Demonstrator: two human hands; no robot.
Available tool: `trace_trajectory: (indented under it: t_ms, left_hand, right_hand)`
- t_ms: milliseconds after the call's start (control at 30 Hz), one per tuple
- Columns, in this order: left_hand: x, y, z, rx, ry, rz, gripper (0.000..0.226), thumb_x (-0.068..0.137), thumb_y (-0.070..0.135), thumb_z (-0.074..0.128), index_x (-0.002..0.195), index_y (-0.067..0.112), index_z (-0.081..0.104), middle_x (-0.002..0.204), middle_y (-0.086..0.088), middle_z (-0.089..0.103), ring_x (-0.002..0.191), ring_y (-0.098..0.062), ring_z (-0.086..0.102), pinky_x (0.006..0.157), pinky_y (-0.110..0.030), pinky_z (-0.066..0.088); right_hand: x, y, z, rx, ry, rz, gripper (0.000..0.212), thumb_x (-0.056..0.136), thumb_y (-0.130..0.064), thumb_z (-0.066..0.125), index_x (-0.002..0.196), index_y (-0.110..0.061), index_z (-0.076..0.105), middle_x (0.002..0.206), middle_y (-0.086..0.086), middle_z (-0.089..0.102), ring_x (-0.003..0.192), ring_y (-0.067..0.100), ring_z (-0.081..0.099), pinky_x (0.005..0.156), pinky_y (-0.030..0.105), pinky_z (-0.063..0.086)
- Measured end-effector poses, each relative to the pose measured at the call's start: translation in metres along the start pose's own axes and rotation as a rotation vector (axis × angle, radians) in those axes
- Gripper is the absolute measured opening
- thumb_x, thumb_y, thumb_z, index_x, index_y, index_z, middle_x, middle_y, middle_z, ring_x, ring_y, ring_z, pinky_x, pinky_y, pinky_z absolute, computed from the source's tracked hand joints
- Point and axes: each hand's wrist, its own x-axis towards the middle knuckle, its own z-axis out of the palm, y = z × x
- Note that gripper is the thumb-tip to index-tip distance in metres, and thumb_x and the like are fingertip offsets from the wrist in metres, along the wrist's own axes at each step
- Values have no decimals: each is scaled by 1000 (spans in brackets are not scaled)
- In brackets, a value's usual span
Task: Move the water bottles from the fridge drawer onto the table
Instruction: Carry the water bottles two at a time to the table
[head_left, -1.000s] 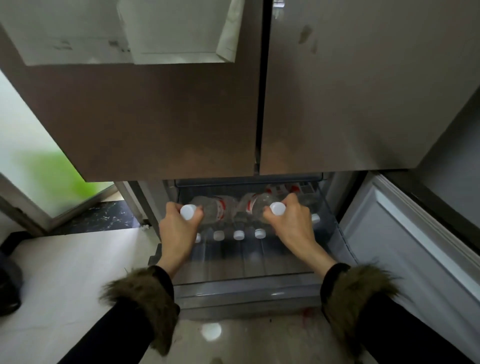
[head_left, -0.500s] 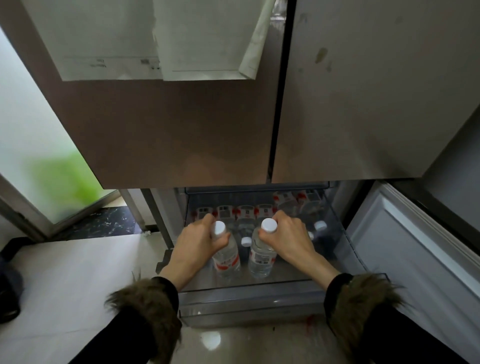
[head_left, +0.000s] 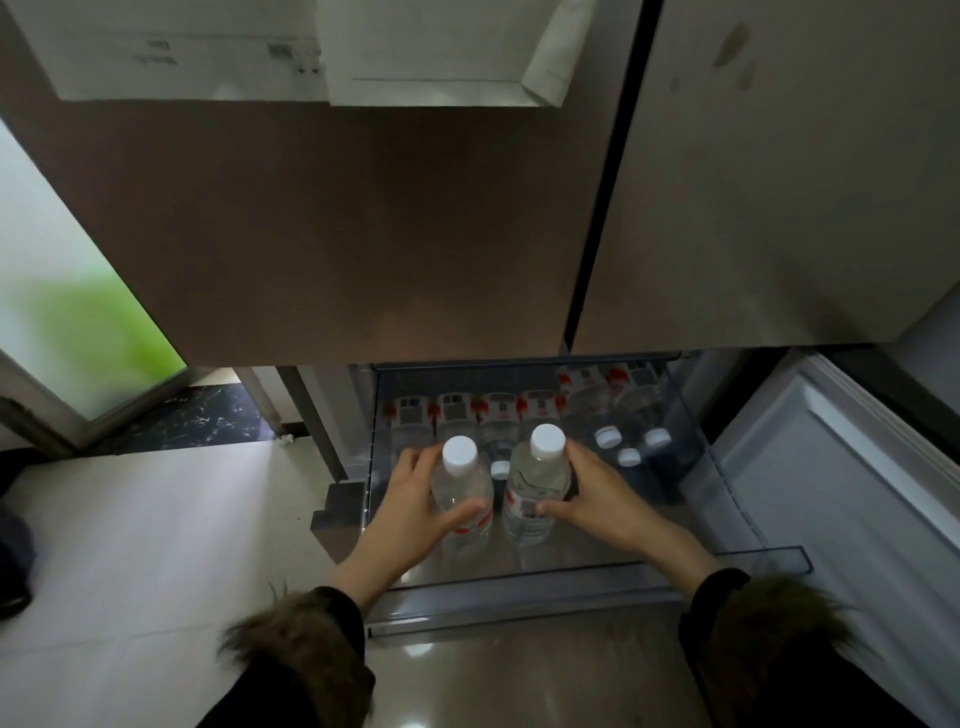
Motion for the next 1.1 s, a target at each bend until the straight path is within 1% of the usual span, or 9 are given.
trace_trajectory:
  t_ms: [133,233,433,533,667,833,933,1033,1100]
  left_hand:
    - [-1,-3,2,-38,-32,-9,78,68,29,79,132,17,36,124,0,38,115,-13,41,104,-29,35]
    - [1,-2,0,1,-20,-18,79,63,32,82,129,18,41,125,-3,47,112,-15,48,100,-32,40]
    - [-6,9,-4,16,60,-30,75,64,35,80,125,17,42,124,-5,56,111,-19,55,96,-38,48]
    - [-22,25,-10,-65,178,-58,74,69,30,78,127,20,33,129,-4,52,111,-14,52,97,-36,47]
    - [-51,56,-33,-185,393,-39,66,72,29,75,123,24,34,126,-2,53,106,-10,54,91,-27,48]
    - [-93,96,-76,-290,691,44,52,77,28,69,119,30,37,115,7,54,92,3,57,70,-5,47]
    - [-113,106,-102,-398,785,54,56,73,46,64,122,28,45,113,4,61,92,-7,64,73,-18,52]
    - [-149,99,-124,-424,866,18,56,73,49,66,123,31,49,109,9,63,91,-6,66,76,-29,55]
    - [-179,87,-134,-387,913,-27,62,71,52,66,126,30,49,117,3,62,96,-12,65,79,-36,56]
  right_hand:
    - [7,4,4,96,-4,20,78,73,-20,76,138,-30,33,135,-6,47,123,13,46,103,40,42]
    - [9,6,7,147,37,5,76,72,-22,77,136,-26,35,131,-5,51,119,13,50,100,40,46]
    - [1,9,4,195,86,-54,67,73,-19,77,129,-24,42,120,-7,54,110,9,53,92,27,45]
    - [-6,6,-5,169,116,-111,62,72,-21,78,122,-30,43,116,-9,50,108,7,50,97,30,43]
    - [-20,-16,-23,187,130,-246,55,69,-28,79,112,-37,45,119,-5,54,109,12,54,98,39,46]
    - [-42,-73,-37,330,186,-406,57,69,-32,78,116,-34,46,117,-6,55,106,9,56,91,30,47]
    - [-52,-111,-34,434,149,-450,59,70,-32,77,120,-28,44,112,-9,57,102,6,57,85,25,48]
    - [-68,-149,-13,462,51,-504,55,74,-27,74,119,-23,43,106,-11,57,97,3,57,77,18,47]
    - [-79,-168,9,452,-6,-529,48,76,-26,72,114,-25,44,101,-14,57,92,1,58,71,16,47]
